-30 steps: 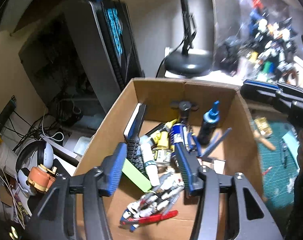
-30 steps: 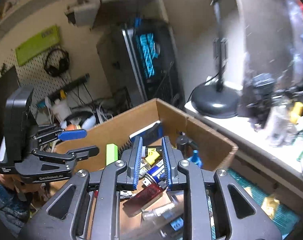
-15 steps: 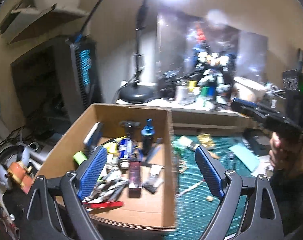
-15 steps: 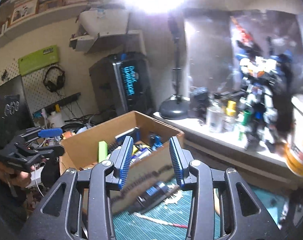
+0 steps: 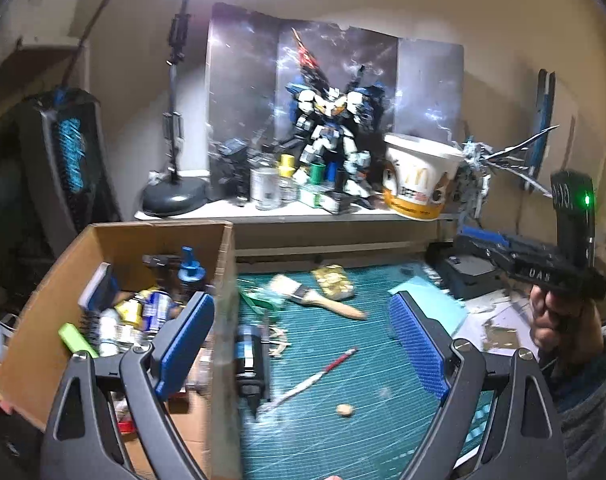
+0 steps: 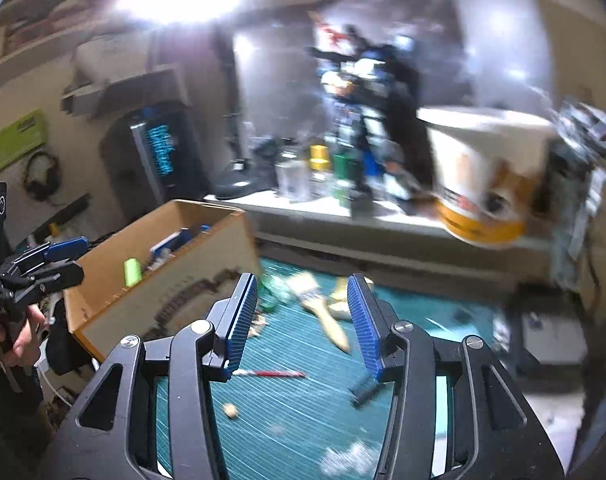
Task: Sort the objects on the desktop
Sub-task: 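Move both open tools back over the cutting mat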
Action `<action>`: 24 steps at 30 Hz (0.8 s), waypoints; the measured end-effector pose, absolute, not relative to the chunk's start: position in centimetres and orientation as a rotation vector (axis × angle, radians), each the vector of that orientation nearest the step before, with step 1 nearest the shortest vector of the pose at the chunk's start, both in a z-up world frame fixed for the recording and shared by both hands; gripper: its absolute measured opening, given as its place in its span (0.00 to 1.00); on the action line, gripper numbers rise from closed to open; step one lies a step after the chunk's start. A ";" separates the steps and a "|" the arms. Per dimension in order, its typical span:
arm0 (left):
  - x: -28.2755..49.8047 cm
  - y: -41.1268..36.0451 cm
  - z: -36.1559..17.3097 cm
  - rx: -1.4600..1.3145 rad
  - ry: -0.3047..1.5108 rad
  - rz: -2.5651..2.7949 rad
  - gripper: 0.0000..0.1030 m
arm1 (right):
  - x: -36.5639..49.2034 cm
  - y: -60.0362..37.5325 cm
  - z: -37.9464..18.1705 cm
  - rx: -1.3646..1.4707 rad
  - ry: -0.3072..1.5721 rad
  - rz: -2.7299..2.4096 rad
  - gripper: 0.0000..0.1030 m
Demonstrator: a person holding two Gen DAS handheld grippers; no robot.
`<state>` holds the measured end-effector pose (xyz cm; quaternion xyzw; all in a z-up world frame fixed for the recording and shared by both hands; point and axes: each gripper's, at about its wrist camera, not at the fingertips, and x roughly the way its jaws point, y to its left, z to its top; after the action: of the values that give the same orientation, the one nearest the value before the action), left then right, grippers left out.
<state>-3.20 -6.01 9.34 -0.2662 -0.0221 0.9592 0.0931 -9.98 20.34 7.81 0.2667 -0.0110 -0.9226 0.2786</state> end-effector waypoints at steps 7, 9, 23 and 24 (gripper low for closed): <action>-4.8 -2.2 5.7 -0.842 -0.012 2.786 0.88 | -8.5 26.0 5.7 0.815 -0.084 -2.582 0.43; -5.2 -1.5 4.2 -0.863 -0.016 2.773 0.88 | -8.1 27.0 5.3 0.840 -0.088 -2.598 0.43; -5.0 0.6 -2.2 -0.853 -0.073 2.911 0.88 | -5.6 29.1 1.5 0.988 -0.060 -2.667 0.49; -5.1 0.4 -2.5 -0.869 -0.110 2.890 0.88 | -5.5 29.1 1.4 0.993 -0.060 -2.667 0.49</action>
<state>-5.11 0.35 -2.45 -0.2872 -0.0363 0.9553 0.0609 -5.55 29.14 1.36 0.3451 -0.0209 -0.9267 0.1472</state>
